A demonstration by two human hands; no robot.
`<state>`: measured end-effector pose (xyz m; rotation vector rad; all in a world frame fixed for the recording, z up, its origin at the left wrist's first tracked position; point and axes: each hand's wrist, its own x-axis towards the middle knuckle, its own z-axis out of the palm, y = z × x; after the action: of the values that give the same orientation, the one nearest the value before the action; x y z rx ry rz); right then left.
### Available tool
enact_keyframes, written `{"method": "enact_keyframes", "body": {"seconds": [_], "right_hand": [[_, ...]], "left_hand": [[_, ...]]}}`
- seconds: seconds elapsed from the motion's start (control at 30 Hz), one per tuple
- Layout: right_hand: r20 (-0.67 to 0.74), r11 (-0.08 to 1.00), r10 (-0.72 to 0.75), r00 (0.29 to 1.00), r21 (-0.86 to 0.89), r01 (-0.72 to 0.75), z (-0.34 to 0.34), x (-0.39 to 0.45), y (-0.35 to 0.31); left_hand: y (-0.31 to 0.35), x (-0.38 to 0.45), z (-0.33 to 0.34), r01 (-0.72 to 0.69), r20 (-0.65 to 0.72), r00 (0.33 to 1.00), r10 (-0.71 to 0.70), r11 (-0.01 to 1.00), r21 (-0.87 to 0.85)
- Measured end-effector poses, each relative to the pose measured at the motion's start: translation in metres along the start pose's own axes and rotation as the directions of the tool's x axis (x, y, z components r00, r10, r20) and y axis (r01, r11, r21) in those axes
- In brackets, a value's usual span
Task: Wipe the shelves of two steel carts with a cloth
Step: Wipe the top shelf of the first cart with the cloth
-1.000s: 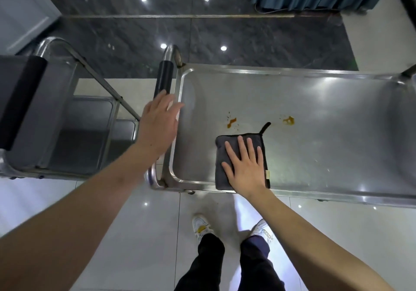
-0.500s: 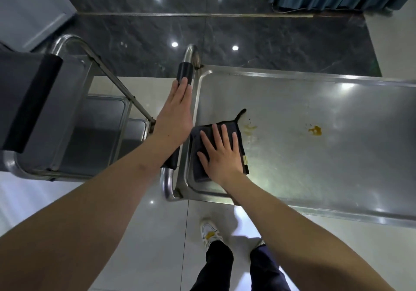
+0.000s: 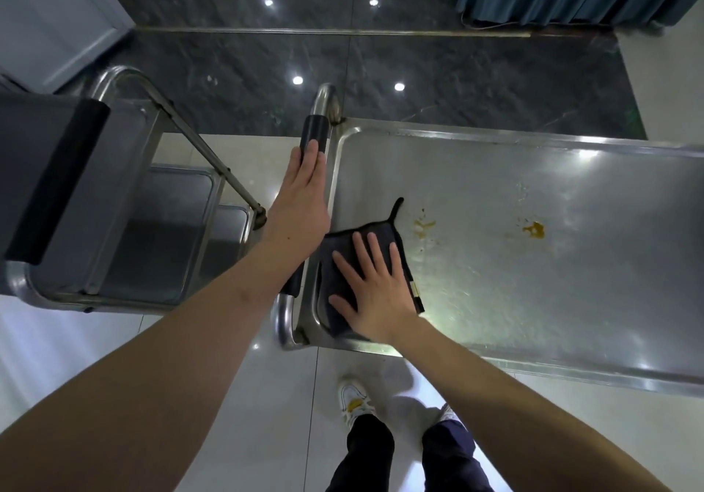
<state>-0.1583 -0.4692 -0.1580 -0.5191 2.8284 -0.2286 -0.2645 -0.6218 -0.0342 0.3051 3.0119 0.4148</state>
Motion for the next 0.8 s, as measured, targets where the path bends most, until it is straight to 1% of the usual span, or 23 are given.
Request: {"method": "enact_keyframes", "body": {"seconds": [0.13, 0.3, 0.4, 0.5, 0.57, 0.7, 0.8], "right_hand": [[0.05, 1.0, -0.011, 0.999, -0.023, 0.012, 0.004, -0.022, 0.001], [0.028, 0.999, 0.033, 0.999, 0.0, -0.033, 0.004, -0.012, 0.001], [-0.014, 0.997, 0.069, 0.998, 0.036, -0.068, -0.007, 0.019, 0.006], [-0.013, 0.992, 0.128, 0.992, 0.01, -0.128, -0.02, 0.065, 0.021], [-0.039, 0.987, 0.16, 0.986, 0.023, -0.159, -0.028, 0.095, 0.036], [-0.062, 0.979, 0.199, 0.978, 0.053, -0.196, -0.043, 0.149, 0.063], [-0.054, 0.975, 0.216, 0.975, 0.072, -0.212, -0.054, 0.18, 0.076]], "left_hand": [[0.005, -0.009, 0.002, 0.017, -0.011, 1.0, -0.017, 0.999, -0.028], [0.008, -0.01, 0.005, 0.02, -0.031, 0.999, -0.02, 1.0, -0.012], [0.006, -0.008, 0.007, 0.009, -0.016, 1.0, -0.009, 1.0, 0.005], [0.002, -0.008, 0.01, -0.041, -0.039, 0.998, 0.043, 0.998, 0.056], [0.001, -0.009, 0.013, -0.062, -0.053, 0.996, 0.066, 0.995, 0.073], [0.002, -0.006, 0.014, 0.024, -0.033, 0.999, -0.025, 1.0, -0.015], [0.002, -0.006, 0.015, 0.008, -0.043, 0.999, -0.007, 0.999, 0.035]]}}
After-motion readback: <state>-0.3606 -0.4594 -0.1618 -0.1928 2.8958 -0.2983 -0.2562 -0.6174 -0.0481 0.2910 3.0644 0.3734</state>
